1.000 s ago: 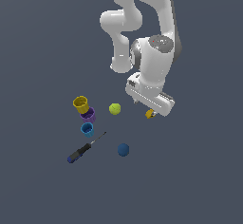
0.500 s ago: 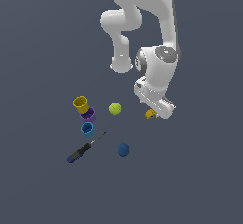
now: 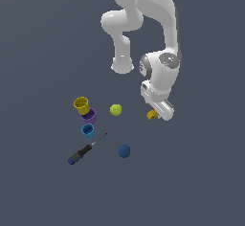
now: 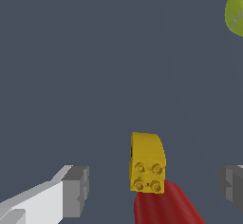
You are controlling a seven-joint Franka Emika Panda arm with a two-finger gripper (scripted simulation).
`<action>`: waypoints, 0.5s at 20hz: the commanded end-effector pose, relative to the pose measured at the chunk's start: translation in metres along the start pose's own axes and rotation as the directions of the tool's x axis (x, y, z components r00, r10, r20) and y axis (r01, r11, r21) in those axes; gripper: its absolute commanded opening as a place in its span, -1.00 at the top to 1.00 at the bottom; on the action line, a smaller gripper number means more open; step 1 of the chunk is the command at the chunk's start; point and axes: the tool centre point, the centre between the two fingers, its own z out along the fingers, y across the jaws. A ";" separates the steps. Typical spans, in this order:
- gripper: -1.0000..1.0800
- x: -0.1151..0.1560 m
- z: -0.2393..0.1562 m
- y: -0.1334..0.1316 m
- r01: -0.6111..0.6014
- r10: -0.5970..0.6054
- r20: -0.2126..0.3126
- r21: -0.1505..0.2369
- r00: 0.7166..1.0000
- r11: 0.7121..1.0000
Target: Pick up a designated object from a clutter of objects.
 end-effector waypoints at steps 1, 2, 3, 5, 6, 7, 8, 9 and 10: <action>-0.92 -0.006 0.006 0.002 -0.029 0.029 0.002 -0.001 1.000 1.000; -0.92 -0.007 0.007 0.003 -0.038 0.038 0.002 -0.001 0.999 0.999; -0.92 -0.009 0.009 0.004 -0.046 0.046 0.003 -0.002 0.999 0.999; -0.92 -0.012 0.012 0.005 -0.059 0.059 0.004 -0.002 0.998 0.998; -0.92 -0.013 0.013 0.005 -0.064 0.064 0.004 -0.002 0.998 0.998; -0.92 -0.014 0.014 0.006 -0.068 0.068 0.004 -0.003 0.998 0.998; -0.92 -0.014 0.014 0.006 -0.071 0.071 0.004 -0.003 0.997 0.997; -0.92 -0.015 0.015 0.006 -0.073 0.074 0.005 -0.003 0.997 0.997; -0.92 -0.015 0.015 0.006 -0.075 0.075 0.005 -0.003 0.997 0.997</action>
